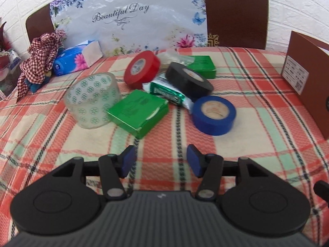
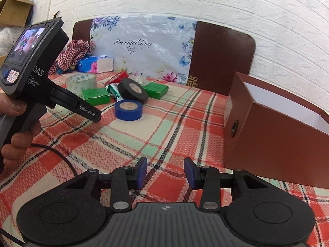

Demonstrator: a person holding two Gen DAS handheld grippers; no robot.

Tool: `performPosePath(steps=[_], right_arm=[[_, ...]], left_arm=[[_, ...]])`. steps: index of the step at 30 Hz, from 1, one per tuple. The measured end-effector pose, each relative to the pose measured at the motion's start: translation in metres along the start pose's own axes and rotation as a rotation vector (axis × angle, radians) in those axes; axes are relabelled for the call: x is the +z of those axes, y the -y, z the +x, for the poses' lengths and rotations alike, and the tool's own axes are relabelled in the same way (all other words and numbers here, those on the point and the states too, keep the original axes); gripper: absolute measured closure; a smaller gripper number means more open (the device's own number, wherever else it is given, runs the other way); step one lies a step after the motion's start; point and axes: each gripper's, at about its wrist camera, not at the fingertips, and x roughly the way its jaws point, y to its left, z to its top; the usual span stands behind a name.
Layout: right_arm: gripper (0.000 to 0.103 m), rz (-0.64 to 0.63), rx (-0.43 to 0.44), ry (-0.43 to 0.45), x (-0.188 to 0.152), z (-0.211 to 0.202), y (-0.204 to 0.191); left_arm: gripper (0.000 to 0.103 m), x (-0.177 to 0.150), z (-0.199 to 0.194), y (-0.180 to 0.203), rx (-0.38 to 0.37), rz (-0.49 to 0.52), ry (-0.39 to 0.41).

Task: Organize objects
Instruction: 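Move the left gripper back over the table toward the blue tape roll, then grasp the blue electrical tape roll with the left gripper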

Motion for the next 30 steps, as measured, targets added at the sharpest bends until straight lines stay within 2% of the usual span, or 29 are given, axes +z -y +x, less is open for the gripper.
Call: performPosePath(steps=[5, 7, 9, 15, 16, 19, 21, 25, 27, 30], right_arm=[[0.063, -0.003, 0.046, -0.043, 0.006, 0.017, -0.006], [0.063, 0.001, 0.069, -0.067, 0.009, 0.03, -0.009], [0.061, 0.013, 0.083, -0.075, 0.014, 0.041, -0.01], [0.06, -0.001, 0.108, -0.064, 0.036, 0.077, -0.017], [0.059, -0.007, 0.117, -0.059, 0.039, 0.082, -0.019], [0.044, -0.032, 0.15, -0.045, 0.049, 0.097, -0.025], [0.041, -0.056, 0.16, -0.039, 0.056, 0.107, -0.029], [0.041, -0.074, 0.181, -0.039, 0.068, 0.127, -0.035], [0.049, -0.068, 0.197, -0.053, 0.07, 0.135, -0.035], [0.048, -0.064, 0.208, -0.048, 0.067, 0.13, -0.034]], left_arm=[[0.031, -0.01, 0.008, -0.012, -0.013, -0.02, 0.077], [0.029, -0.012, 0.009, -0.025, -0.059, -0.092, 0.085], [0.029, -0.013, 0.01, -0.033, -0.066, -0.141, 0.092], [0.028, -0.017, 0.009, -0.033, -0.068, -0.153, 0.116], [0.028, -0.018, 0.009, -0.034, -0.072, -0.158, 0.119], [0.028, -0.021, 0.007, -0.042, -0.102, -0.2, 0.135], [0.028, -0.022, 0.008, -0.049, -0.119, -0.24, 0.144], [0.027, -0.022, 0.01, -0.054, -0.132, -0.278, 0.148], [0.027, -0.021, 0.012, -0.055, -0.132, -0.29, 0.15], [0.026, -0.02, 0.012, -0.052, -0.127, -0.275, 0.145]])
